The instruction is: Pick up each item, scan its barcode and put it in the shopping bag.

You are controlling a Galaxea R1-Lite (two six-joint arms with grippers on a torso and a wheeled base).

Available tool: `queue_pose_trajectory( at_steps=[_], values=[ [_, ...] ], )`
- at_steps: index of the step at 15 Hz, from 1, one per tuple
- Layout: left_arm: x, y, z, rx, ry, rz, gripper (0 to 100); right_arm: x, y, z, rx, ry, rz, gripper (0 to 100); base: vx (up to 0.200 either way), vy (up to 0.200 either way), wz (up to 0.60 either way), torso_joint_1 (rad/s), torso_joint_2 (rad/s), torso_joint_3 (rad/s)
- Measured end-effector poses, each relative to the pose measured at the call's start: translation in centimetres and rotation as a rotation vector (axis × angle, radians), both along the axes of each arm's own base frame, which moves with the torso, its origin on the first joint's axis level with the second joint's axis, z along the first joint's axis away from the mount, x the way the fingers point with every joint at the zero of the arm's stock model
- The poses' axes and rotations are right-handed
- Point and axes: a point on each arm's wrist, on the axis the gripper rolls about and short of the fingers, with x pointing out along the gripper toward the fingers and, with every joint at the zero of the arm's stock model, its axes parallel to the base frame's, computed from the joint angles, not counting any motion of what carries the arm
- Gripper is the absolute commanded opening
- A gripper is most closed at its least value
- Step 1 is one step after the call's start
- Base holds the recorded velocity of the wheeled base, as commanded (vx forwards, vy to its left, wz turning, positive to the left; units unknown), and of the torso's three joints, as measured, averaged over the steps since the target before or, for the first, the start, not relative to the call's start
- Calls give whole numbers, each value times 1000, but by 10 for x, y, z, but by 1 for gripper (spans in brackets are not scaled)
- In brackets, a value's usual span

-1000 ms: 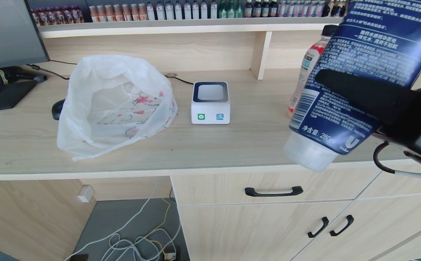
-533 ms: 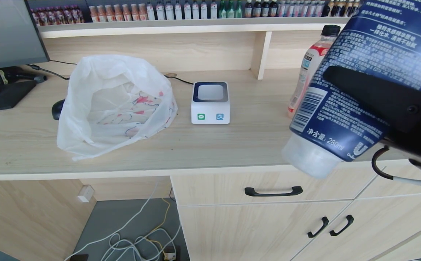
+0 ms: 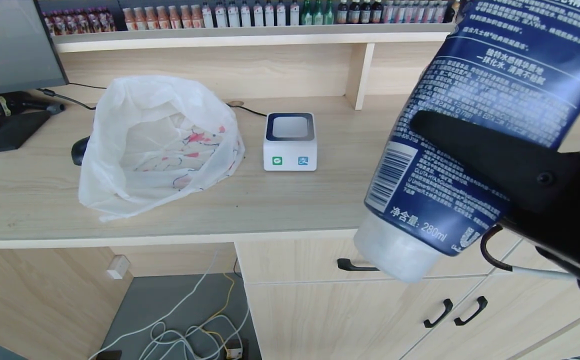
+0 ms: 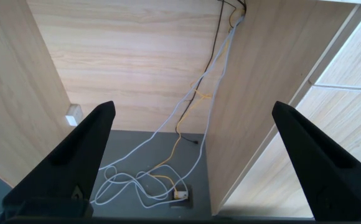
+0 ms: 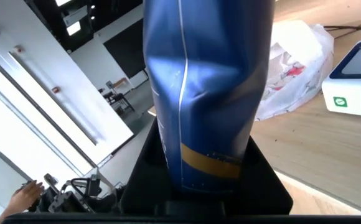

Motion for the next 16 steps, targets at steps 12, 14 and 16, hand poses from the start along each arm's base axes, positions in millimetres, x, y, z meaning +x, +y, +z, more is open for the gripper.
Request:
queue_pose_trajectory(
  at_steps=[12,14,16],
  values=[
    [0,0,0,0,0,0,100,8,13,-9,-13,-4,28,0,0,0,0,0,0,0],
    [0,0,0,0,0,0,100,8,13,-9,-14,-6,27,0,0,0,0,0,0,0],
    [0,0,0,0,0,0,100,8,13,-9,-15,-9,25,0,0,0,0,0,0,0]
  ],
)
